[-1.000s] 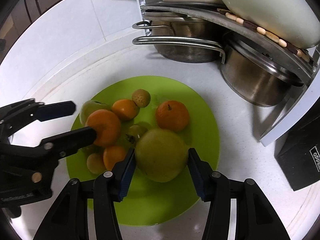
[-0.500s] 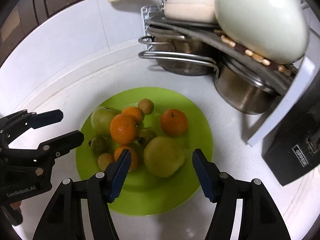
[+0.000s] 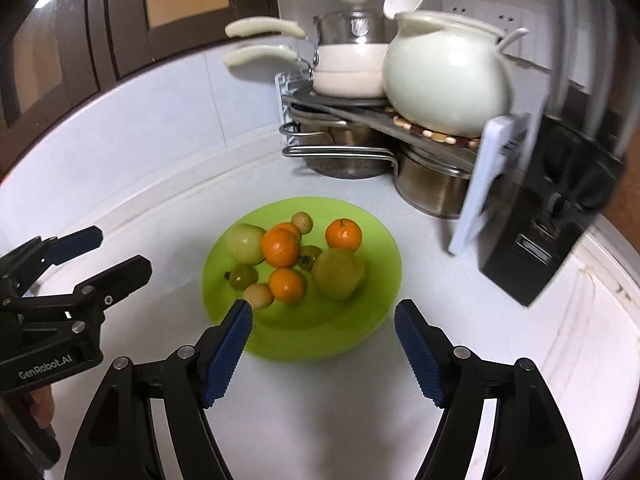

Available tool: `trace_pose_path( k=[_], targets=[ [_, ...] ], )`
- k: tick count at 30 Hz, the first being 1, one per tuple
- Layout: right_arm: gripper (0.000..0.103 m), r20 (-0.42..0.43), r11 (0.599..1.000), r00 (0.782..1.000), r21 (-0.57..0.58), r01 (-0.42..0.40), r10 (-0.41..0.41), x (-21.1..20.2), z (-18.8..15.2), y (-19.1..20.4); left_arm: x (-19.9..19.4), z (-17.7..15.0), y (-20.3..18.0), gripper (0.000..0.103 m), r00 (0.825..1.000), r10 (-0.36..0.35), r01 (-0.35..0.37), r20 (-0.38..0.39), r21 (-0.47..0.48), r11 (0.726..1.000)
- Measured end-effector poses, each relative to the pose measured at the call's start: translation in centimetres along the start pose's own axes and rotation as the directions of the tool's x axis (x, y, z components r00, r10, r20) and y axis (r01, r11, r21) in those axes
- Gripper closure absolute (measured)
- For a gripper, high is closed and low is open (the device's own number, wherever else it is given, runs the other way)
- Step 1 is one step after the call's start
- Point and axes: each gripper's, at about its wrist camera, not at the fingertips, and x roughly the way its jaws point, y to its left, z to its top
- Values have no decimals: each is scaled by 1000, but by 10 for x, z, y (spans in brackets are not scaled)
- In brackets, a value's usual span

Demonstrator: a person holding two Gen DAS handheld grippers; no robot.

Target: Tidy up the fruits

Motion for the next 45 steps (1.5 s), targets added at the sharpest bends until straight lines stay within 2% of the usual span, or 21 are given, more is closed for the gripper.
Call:
trace_pose_path(
  k=[7,22,32,45],
  targets=[
    [22,83,1000,996,-6,9,-9,-56,-26,4,-50,-25,-11,10,998,14,-12,62,-36,999],
    [18,167,999,986,-36,-10,16,-157,-87,-8,-164,-88,-57,0,979,108,-100,173,-56,993],
    [12,224,999,975,-49,4,7,-210,-121,-12,-209,-120,-79,0,970,159,-149,182,-66,987],
    [11,257,998,966,-65,0,17,-245,-143,-10,-247,-138,-90,0,953,187,-174,239,-74,982]
  ],
)
